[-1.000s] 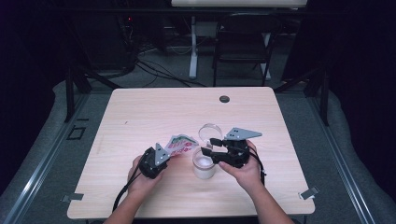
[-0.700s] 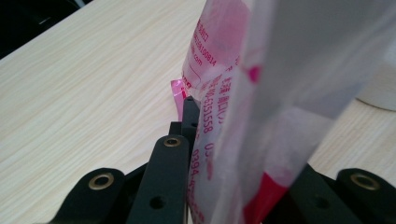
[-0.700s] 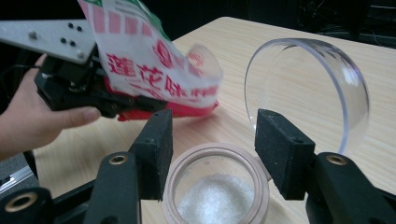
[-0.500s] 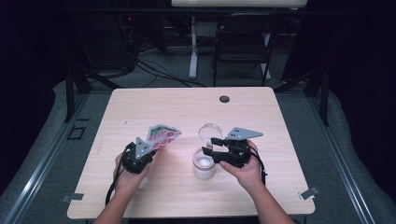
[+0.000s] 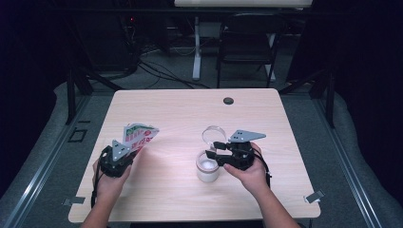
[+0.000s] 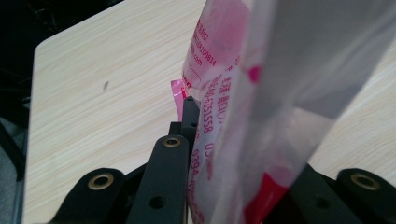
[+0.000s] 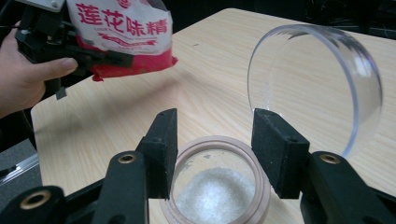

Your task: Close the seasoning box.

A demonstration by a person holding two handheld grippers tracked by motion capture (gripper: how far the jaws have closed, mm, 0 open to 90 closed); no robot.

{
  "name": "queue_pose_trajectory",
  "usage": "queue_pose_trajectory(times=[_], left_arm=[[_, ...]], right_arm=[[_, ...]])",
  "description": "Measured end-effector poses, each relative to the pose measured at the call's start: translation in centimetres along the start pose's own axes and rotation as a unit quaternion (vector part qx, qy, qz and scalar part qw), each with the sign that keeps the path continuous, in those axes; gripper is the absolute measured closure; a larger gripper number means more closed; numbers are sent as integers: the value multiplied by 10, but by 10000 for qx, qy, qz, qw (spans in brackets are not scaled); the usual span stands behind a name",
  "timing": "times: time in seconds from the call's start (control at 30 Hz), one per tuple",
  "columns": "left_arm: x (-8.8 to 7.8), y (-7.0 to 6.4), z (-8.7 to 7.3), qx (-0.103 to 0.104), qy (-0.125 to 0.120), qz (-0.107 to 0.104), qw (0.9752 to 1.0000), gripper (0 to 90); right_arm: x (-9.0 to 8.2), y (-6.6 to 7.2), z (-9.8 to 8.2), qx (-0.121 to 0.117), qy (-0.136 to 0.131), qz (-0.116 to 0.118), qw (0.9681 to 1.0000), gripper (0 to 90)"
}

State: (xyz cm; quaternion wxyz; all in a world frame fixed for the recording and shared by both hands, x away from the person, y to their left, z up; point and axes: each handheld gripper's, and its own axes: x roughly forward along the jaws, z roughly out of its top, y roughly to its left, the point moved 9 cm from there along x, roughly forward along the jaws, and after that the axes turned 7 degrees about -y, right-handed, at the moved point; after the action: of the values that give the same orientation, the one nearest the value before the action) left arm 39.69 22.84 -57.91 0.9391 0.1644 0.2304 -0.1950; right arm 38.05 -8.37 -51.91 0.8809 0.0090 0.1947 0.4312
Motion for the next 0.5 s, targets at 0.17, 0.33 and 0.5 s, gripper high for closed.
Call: queue_pose_trajectory(times=[0.17, 0.33, 0.5], left_arm=[[-4, 12, -9, -140, 18, 172, 9998, 801], [-5, 19, -16, -309, 34, 269, 9992, 801], [-2, 22, -24, -372, 141, 341, 9986, 800]], right_arm=[[0, -3, -1, -54, 63, -125, 9999, 497], [-1, -4, -2, -52, 116, -201, 9997, 531], [0, -2, -1, -79, 80, -155, 9998, 539]])
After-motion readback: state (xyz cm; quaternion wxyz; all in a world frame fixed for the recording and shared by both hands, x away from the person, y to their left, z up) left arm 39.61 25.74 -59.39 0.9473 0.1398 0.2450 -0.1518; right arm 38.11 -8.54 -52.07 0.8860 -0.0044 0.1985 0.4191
